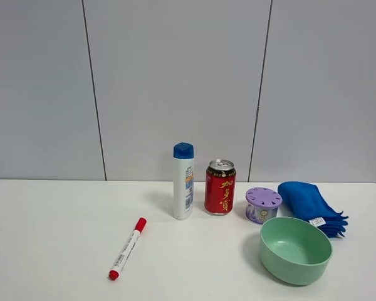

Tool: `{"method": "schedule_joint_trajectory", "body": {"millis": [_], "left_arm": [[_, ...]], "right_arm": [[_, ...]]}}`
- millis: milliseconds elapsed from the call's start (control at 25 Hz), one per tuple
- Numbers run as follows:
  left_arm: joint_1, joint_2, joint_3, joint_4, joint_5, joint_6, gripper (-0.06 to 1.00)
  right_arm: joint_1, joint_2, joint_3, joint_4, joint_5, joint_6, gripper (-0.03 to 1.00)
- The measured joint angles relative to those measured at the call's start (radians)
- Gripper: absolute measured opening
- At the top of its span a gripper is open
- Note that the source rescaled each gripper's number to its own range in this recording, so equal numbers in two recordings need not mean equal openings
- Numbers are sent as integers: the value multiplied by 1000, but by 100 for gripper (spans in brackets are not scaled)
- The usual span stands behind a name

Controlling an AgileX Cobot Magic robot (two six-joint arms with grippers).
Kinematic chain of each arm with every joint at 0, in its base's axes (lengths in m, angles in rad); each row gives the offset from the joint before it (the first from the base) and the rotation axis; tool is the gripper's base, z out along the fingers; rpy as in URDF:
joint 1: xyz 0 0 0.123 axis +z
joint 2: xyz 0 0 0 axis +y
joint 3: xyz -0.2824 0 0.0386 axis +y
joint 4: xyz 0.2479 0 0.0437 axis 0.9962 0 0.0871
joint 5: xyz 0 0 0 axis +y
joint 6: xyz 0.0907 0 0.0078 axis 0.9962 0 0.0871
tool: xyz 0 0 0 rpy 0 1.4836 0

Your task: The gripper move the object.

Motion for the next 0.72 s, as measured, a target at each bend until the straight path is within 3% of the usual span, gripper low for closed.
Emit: {"method": "schedule_joint_trajectory", "body": {"millis": [720], "left_arm": [[0, 0, 0, 0, 0, 0, 100]], "right_arm": [[0, 0, 0, 0, 0, 0, 87]]}}
